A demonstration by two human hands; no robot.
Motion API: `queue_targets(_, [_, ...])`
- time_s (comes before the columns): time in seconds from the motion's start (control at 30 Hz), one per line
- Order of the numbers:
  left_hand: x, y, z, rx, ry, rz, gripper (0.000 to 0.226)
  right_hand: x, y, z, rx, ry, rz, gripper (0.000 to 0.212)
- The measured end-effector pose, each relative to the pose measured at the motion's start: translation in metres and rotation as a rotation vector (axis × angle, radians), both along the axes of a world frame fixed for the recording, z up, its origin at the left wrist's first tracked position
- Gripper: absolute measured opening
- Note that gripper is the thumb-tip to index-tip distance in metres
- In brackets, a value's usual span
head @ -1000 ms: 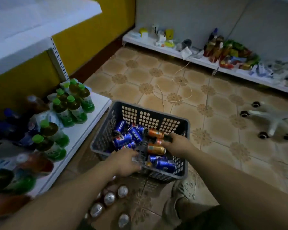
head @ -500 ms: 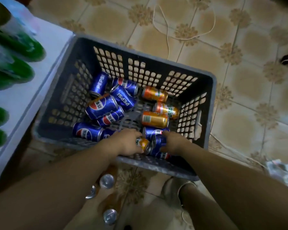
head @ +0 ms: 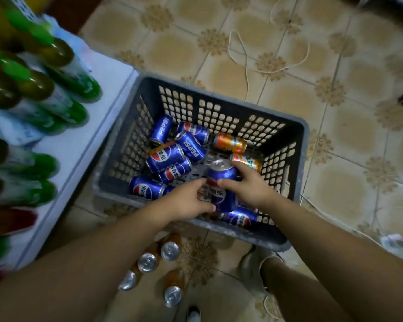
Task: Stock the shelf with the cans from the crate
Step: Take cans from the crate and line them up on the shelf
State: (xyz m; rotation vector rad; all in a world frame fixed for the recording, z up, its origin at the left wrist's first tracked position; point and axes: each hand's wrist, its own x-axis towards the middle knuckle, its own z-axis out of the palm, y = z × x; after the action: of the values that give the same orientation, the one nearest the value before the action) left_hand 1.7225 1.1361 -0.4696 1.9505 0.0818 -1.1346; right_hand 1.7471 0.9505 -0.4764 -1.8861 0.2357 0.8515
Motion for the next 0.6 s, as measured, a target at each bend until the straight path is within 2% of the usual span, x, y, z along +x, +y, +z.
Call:
queue_targets(0.13, [-0.021, 0.027, 0.072, -0.172, -0.13, 0.291, 0.069, -0.004, 0.044, 0.087, 0.193, -0.095, -0.202, 0.04])
queue_targets(0.3, [-0.051, 0.072, 0.177, -0.239, -0.394, 0.553, 0.064, -0.017, 0.109, 0.194, 0.414, -0.215, -0.236, 0.019])
queue_targets(0.37, [-0.068, 0.092, 0.222, -0.22, -0.53, 0.622, 0.066, -0.027, 0.137, 0.236, 0.431, -0.29, -0.147, 0.029])
queue_targets(0.53, [-0.126, 0.151, 0.313, -0.124, -0.827, 0.692, 0.063, -0.068, 0.21, 0.336, 0.388, -0.526, 0.018, 0.076])
queue_targets(0.6, [-0.153, 0.176, 0.346, -0.068, -0.949, 0.733, 0.062, -0.089, 0.241, 0.368, 0.402, -0.596, 0.102, 0.082])
